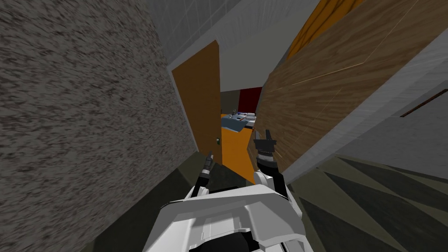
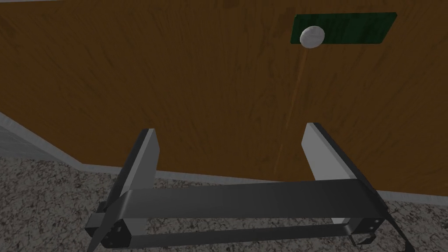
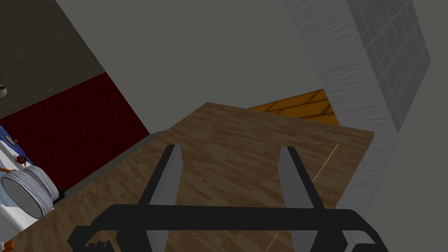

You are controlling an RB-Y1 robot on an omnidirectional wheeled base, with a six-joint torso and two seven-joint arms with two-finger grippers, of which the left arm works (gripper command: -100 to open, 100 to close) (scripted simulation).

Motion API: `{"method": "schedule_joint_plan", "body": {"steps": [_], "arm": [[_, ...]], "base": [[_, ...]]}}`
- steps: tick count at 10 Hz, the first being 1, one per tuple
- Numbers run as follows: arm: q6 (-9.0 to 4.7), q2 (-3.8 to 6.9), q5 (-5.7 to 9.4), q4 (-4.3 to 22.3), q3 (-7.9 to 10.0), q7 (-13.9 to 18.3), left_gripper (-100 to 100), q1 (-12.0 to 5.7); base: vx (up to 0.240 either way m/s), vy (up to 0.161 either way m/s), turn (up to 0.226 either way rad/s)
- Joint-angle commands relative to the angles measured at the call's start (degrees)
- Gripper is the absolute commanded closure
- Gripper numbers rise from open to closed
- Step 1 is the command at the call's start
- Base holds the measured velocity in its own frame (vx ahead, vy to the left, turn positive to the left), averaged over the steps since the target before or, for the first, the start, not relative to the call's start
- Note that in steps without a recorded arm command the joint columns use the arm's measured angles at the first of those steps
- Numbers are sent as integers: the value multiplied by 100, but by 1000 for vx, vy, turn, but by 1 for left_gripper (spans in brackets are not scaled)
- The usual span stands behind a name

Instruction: Push the door open

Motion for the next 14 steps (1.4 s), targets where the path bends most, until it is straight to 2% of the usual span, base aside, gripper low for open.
{"method": "schedule_joint_plan", "body": {"steps": [1,6,11,14], "arm": [[-18,-24,30,158,-59,-8,-100,-66],[-90,-91,138,696,-269,-19,-100,-272],[-185,-220,281,1409,-548,-33,-100,-546],[-223,-283,338,1693,-659,-39,-100,-655]], "base": [[90,69,-70],[88,84,-82],[118,109,-101],[80,88,-67]]}}
